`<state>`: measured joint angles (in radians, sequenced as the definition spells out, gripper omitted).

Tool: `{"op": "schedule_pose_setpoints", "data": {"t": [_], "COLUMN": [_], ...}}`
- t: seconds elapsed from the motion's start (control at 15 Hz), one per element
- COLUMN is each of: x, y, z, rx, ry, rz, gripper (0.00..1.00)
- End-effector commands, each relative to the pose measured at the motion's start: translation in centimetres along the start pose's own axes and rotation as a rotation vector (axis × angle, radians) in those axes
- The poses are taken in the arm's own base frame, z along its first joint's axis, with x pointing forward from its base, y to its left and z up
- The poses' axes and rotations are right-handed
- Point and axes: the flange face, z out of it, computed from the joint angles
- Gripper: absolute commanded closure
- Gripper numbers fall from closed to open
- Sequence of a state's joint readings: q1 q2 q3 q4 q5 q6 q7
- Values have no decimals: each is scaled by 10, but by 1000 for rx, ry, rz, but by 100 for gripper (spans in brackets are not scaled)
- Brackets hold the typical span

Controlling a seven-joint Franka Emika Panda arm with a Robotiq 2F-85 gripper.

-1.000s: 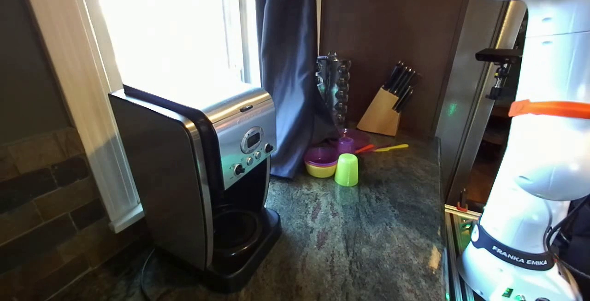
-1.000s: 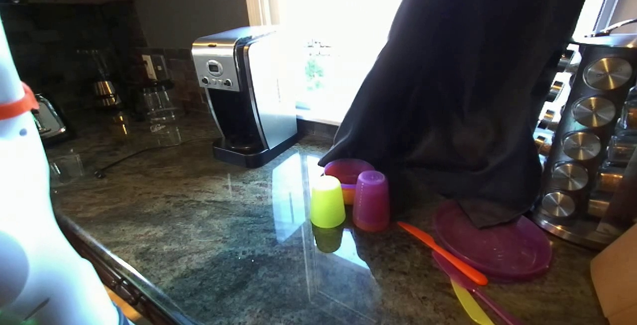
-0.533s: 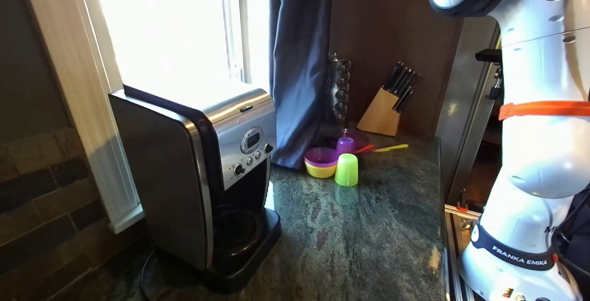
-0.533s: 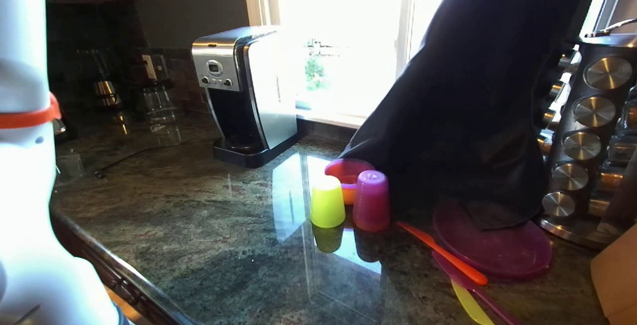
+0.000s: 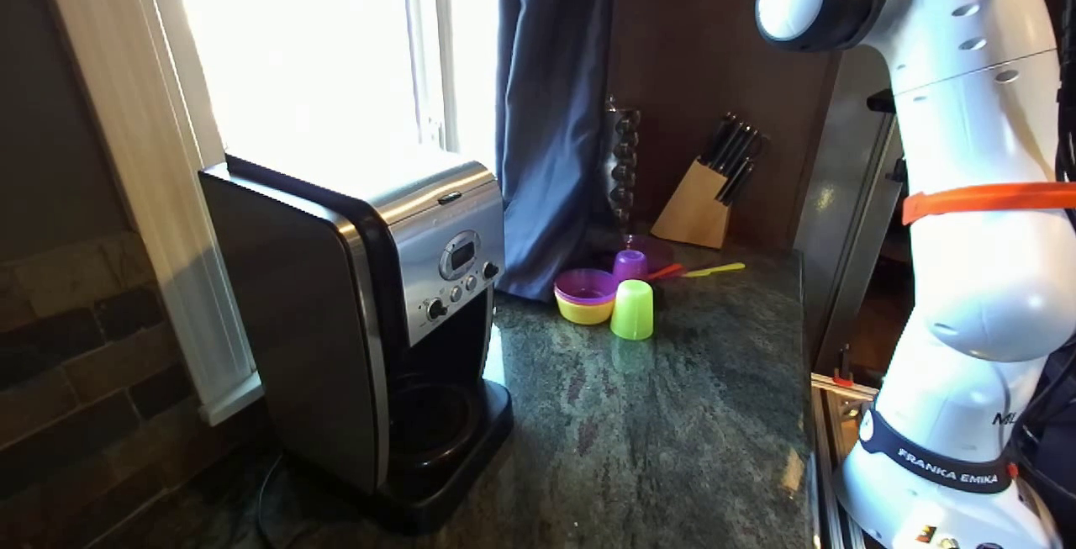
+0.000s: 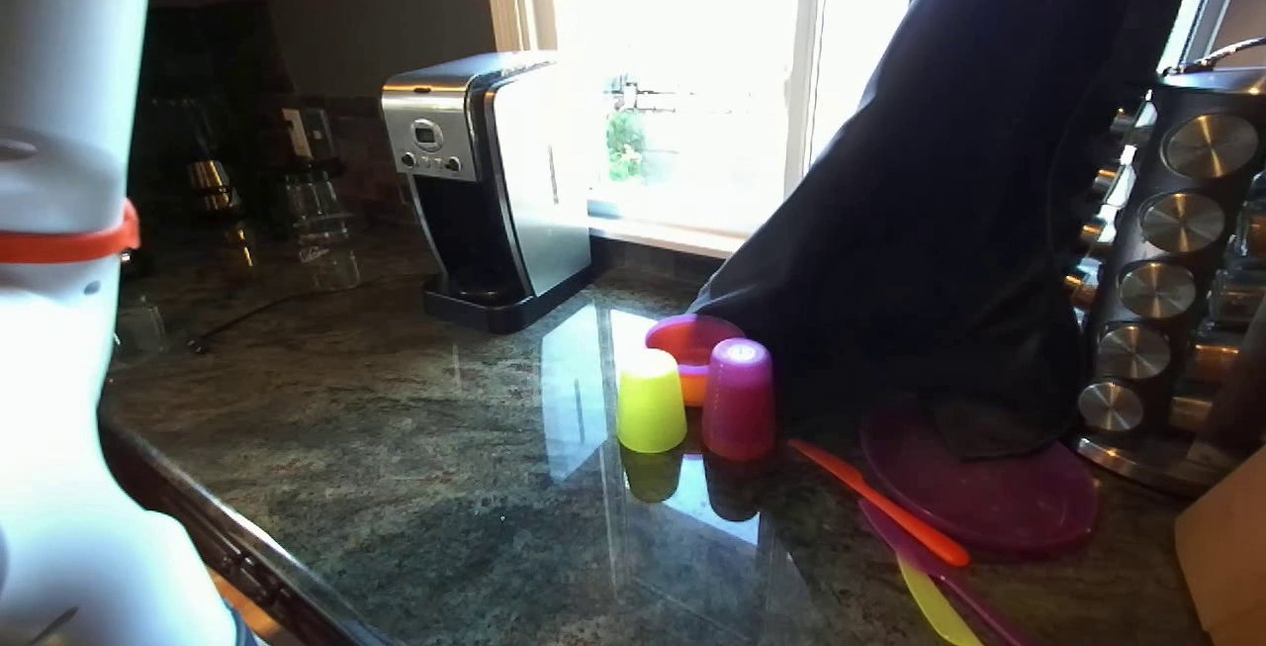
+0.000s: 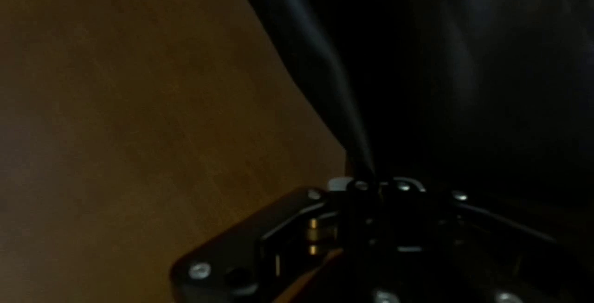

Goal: Move the curtain to the right

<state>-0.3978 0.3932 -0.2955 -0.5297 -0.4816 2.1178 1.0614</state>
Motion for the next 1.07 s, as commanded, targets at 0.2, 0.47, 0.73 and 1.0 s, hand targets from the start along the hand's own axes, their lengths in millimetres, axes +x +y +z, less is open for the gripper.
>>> {"op": "schedule_pose_setpoints", "data": {"t": [0.2, 0.47, 0.73, 1.0], "x": [-2, 7, 22, 45], "y": [26, 20, 18, 23], "z": [27, 11, -16, -43], "rx": [-218, -168, -95, -14], "ry": [69, 60, -14, -56], "rz": [71, -52, -270, -477], "gripper": [59, 28, 1, 0]}}
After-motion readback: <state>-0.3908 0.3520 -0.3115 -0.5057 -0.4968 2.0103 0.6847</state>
